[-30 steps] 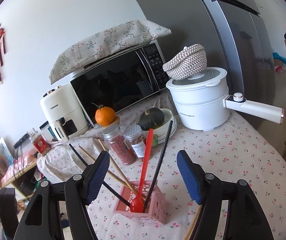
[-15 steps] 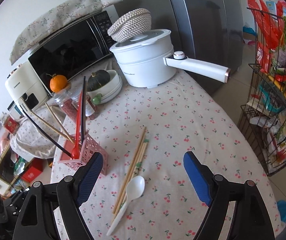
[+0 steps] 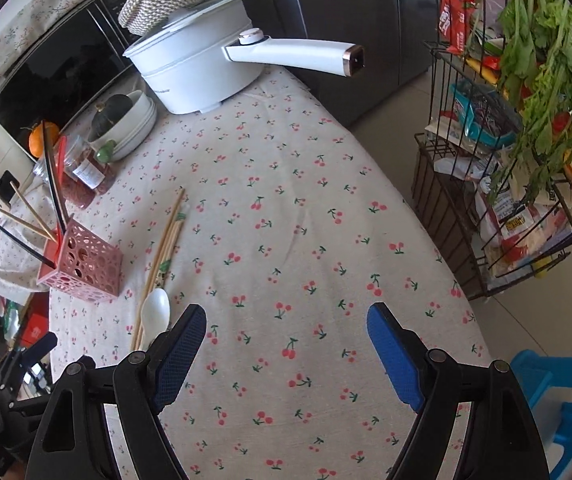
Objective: Organize utensils
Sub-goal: 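Move the left tool to the white spoon and grasp it, then lift the white spoon toward the basket with left tool while right tool grasps a wooden chopstick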
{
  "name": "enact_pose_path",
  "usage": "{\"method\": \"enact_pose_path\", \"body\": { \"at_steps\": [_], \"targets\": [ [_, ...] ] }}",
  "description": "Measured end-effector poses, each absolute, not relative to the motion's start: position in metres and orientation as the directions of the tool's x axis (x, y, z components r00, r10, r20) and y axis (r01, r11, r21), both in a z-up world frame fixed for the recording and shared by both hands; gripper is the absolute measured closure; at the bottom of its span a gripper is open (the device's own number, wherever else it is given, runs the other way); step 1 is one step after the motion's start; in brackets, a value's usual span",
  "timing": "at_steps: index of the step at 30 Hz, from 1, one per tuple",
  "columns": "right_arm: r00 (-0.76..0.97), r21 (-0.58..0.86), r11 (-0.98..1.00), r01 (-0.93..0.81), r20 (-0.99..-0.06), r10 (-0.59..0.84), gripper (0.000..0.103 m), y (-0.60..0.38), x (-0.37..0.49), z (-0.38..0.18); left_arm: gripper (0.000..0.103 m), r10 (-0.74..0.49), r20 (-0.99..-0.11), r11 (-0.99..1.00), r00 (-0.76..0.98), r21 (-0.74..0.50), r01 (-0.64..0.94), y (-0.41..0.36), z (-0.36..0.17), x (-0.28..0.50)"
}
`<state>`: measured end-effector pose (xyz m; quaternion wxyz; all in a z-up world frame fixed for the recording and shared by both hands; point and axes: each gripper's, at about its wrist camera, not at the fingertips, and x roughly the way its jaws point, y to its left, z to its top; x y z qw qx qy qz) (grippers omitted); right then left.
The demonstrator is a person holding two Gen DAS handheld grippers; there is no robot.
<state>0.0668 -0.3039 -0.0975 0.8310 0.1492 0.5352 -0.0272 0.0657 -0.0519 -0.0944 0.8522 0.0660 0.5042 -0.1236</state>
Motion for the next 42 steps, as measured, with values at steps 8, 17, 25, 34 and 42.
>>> {"method": "enact_pose_path", "body": {
  "at_steps": [8,17,25,34,42],
  "targets": [
    [0.384,0.223,0.946,0.235,-0.916,0.120,0.019,-0.332,0.064,-0.110,0.023,-0.235,-0.882,0.921,0.408,-0.069,0.383,-0.088,-0.106,0.079],
    [0.368,0.210,0.951,0.228,-0.922,0.116,0.019,-0.343,0.069,-0.118,0.039,-0.169,-0.888,0.854,0.427,0.085,0.514,-0.126,-0.132,0.086],
    [0.360,0.204,0.956,0.211,-0.926,0.118,0.019,-0.343,0.073,-0.121,0.051,-0.131,-0.895,0.854,0.426,0.116,0.506,-0.133,-0.152,0.102],
    [0.355,0.202,0.958,0.204,-0.927,0.120,0.019,-0.344,0.076,-0.124,0.068,-0.147,-0.898,0.874,0.414,0.078,0.480,-0.135,-0.151,0.105],
    [0.356,0.204,0.955,0.214,-0.927,0.118,0.019,-0.345,0.076,-0.123,0.068,-0.170,-0.884,0.898,0.436,0.043,0.438,-0.127,-0.140,0.105]
  ]
}}
